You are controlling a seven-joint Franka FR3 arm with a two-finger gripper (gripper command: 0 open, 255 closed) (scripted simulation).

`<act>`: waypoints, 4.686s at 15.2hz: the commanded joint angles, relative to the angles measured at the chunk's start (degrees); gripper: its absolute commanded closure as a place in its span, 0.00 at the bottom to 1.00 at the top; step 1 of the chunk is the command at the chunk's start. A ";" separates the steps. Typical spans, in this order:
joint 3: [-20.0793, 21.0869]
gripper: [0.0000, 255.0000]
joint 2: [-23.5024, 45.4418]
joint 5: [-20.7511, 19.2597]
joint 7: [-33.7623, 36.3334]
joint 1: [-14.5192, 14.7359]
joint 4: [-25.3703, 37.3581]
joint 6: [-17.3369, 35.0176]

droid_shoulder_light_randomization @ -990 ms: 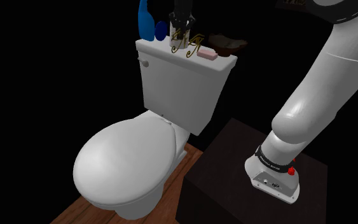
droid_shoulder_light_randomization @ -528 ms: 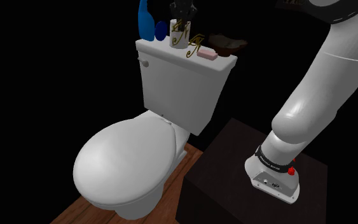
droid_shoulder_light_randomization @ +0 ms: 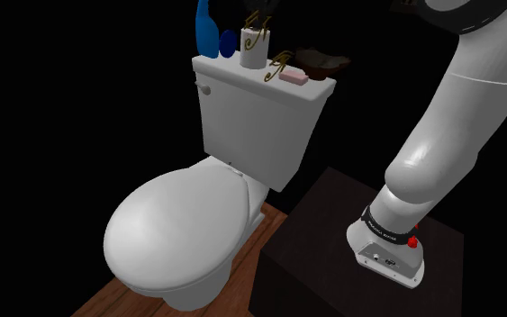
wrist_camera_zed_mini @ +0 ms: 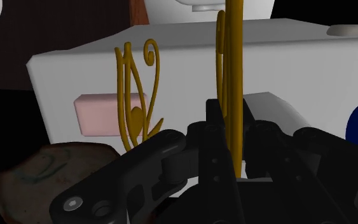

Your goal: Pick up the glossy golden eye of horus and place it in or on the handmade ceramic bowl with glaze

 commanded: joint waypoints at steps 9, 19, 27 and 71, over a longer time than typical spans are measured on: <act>0.40 1.00 6.07 -1.17 0.90 1.02 16.77 -10.79; -4.00 1.00 -4.64 1.01 -9.74 -6.16 5.41 -10.22; -9.87 1.00 -11.00 1.22 -21.15 -11.77 -0.81 -10.62; -11.37 0.00 -15.57 0.92 -24.06 -12.98 -12.16 -3.91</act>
